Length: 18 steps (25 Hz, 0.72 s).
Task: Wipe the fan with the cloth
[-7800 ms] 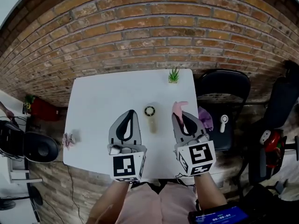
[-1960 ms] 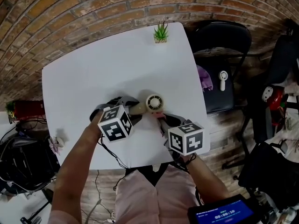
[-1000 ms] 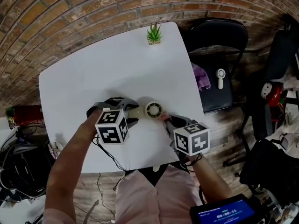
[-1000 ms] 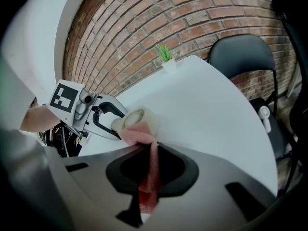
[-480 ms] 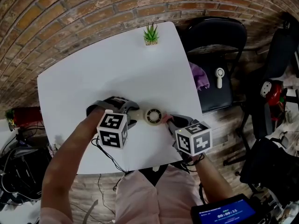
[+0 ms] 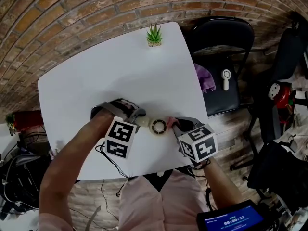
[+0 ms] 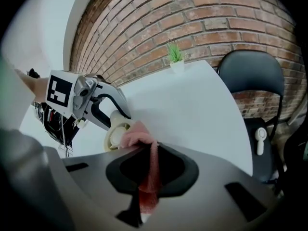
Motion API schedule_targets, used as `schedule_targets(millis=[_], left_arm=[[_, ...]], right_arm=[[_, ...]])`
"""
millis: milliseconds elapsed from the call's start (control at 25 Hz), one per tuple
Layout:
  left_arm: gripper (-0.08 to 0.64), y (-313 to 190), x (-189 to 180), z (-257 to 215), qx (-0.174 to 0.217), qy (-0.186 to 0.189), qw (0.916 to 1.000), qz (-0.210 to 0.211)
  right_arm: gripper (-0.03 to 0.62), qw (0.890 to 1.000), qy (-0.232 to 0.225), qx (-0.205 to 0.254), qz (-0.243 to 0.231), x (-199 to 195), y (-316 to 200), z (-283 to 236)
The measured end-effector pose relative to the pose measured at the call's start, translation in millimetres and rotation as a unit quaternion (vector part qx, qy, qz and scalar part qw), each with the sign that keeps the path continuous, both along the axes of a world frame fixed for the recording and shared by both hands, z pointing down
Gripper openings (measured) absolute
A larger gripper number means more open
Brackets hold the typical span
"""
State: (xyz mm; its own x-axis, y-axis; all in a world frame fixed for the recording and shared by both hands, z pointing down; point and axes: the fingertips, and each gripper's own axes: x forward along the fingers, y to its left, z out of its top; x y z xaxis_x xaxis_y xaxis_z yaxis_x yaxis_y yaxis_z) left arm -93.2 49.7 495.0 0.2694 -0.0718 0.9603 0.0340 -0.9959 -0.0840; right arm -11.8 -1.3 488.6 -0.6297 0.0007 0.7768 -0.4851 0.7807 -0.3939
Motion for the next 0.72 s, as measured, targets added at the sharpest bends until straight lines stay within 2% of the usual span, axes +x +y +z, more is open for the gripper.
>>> schedule_targets(millis=[200,480,720], left_arm=[[0.209,3.1,4.5,1.2,0.008,-0.023,0.9985,0.049],[0.206,6.0,5.5,1.8,0.017,-0.043,0.9947,0.092],[0.204,8.2,7.1,3.5,0.025,-0.061,0.9903,0.122]], right_arm=[[0.034,1.000,0.002,0.009,-0.029,-3.0,2.6,-0.2],[0.032,0.997,0.005,0.019,-0.071,-8.8,9.5,-1.4],[0.032,0.989,0.009,0.042,-0.142,-13.1,16.8,-1.9]])
